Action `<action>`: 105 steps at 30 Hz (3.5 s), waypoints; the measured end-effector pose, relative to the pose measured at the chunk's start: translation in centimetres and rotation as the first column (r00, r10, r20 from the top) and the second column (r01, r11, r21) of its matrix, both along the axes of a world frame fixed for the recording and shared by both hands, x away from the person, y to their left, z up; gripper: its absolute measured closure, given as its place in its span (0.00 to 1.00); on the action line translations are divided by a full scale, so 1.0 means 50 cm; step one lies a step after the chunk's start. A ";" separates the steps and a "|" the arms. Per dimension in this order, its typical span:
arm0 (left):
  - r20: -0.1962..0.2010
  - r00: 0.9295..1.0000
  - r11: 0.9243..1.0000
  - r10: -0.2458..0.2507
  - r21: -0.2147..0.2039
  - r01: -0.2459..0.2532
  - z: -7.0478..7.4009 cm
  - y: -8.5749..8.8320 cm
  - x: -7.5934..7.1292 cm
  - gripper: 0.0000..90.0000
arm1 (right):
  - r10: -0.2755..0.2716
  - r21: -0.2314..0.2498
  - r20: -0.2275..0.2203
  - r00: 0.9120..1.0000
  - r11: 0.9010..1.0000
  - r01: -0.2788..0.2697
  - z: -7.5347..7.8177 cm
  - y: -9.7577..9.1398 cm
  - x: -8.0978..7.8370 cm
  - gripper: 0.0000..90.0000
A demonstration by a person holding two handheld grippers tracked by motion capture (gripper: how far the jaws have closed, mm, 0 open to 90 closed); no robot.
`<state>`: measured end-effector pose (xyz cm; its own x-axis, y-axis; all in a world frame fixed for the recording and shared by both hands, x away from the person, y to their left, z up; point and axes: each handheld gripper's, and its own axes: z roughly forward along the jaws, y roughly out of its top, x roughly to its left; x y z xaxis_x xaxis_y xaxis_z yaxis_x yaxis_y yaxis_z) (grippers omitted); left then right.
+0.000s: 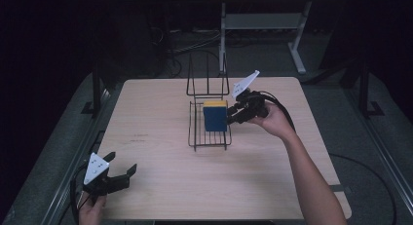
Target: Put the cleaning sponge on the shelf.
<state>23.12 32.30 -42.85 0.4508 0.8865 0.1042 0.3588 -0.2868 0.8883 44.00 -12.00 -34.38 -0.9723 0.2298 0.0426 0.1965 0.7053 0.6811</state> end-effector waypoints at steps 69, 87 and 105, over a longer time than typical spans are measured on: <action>0.007 1.000 1.000 0.002 0.005 -0.002 0.002 0.006 -0.003 0.15 | -0.107 -0.056 -0.073 0.992 0.993 0.103 -0.089 0.016 0.093 0.44; 0.003 1.000 1.000 -0.003 0.010 0.003 0.000 0.003 -0.003 0.15 | -0.135 -0.065 -0.074 0.988 0.989 0.130 -0.087 0.006 0.078 0.30; 0.003 1.000 1.000 0.002 0.015 -0.002 0.001 0.005 -0.012 0.15 | -0.167 -0.069 -0.073 0.983 0.984 0.162 -0.088 -0.026 0.046 0.26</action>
<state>22.51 32.53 -42.81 0.4484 0.8860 0.1182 0.3572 -0.2989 0.8849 46.28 -13.28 -38.77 -0.9152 0.3911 0.0974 0.3644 0.6995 0.6147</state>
